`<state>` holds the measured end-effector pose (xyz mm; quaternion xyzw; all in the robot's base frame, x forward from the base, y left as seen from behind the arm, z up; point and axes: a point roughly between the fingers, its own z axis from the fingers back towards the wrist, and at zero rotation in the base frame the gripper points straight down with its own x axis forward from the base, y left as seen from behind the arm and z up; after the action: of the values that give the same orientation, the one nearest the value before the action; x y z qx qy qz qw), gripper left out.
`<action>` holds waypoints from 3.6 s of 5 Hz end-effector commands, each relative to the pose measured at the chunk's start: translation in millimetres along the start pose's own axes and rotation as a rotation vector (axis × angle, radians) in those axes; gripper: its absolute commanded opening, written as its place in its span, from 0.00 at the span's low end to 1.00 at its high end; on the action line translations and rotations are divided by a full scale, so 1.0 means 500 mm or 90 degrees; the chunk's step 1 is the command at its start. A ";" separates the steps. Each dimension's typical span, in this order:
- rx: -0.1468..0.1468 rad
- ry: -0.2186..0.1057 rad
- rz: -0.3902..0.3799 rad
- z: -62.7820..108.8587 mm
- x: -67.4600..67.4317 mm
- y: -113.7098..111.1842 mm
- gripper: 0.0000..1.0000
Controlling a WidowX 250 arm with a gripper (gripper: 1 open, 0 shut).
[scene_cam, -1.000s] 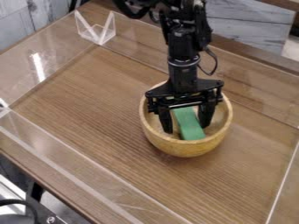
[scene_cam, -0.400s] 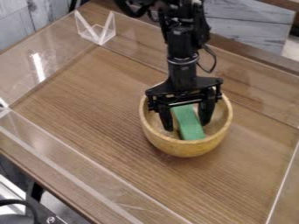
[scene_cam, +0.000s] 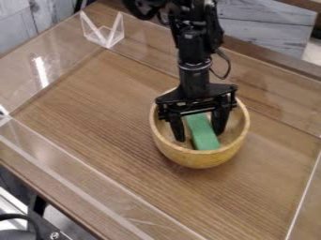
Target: Remove the green block from inside the brown bowl and put it on the table
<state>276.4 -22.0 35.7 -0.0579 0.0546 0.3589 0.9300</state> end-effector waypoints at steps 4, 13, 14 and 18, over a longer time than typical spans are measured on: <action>-0.024 -0.015 -0.008 0.024 0.020 -0.015 0.00; 0.036 0.052 -0.083 0.041 -0.017 0.017 0.00; 0.040 0.058 -0.093 0.043 -0.020 0.021 0.00; 0.050 0.079 -0.132 0.052 -0.026 0.033 0.00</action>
<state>244.2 -18.1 42.0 -0.0392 0.1615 0.2527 0.9532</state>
